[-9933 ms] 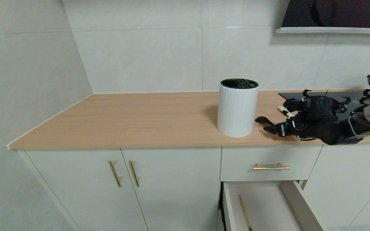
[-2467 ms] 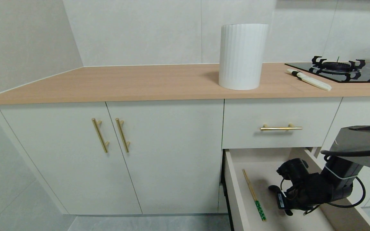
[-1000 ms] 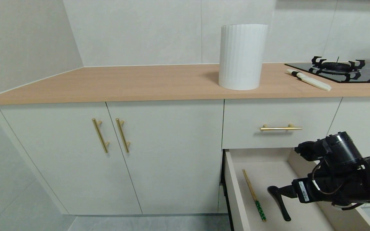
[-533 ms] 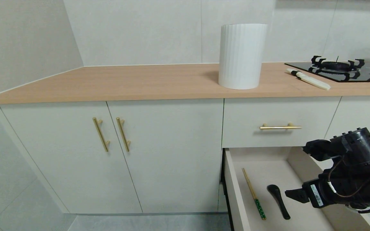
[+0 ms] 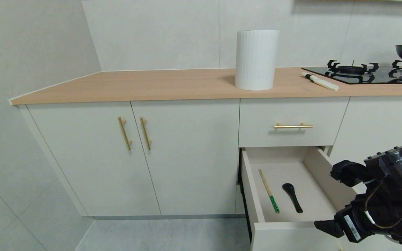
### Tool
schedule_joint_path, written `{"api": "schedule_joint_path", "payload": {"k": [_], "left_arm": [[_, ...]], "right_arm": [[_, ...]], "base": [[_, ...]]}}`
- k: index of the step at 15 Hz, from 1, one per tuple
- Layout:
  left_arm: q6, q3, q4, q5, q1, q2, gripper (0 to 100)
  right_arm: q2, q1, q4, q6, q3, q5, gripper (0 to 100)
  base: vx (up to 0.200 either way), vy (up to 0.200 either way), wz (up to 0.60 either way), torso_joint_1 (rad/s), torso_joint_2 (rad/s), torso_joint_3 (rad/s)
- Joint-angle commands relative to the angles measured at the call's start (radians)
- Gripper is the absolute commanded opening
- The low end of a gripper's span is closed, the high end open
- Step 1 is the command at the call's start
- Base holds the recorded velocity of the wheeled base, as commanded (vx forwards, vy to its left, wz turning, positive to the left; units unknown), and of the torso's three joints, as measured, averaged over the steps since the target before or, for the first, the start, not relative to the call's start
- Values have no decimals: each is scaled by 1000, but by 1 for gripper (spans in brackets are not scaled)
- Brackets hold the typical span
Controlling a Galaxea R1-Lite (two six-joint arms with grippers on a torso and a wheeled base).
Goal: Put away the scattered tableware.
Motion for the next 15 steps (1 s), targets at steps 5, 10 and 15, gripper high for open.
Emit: {"api": "schedule_joint_path", "payload": {"k": [5, 10, 15], "left_arm": [[0, 0, 0, 1, 0, 0, 100], [0, 0, 0, 1, 0, 0, 100], [0, 0, 0, 1, 0, 0, 100]], "right_arm": [[6, 65, 10, -112, 93, 34, 100], [122, 171, 4, -107, 125, 37, 100], [199, 146, -43, -92, 109, 23, 100]], "base": [[0, 0, 0, 0, 0, 0], [0, 0, 0, 0, 0, 0], [0, 0, 0, 0, 0, 0]]}}
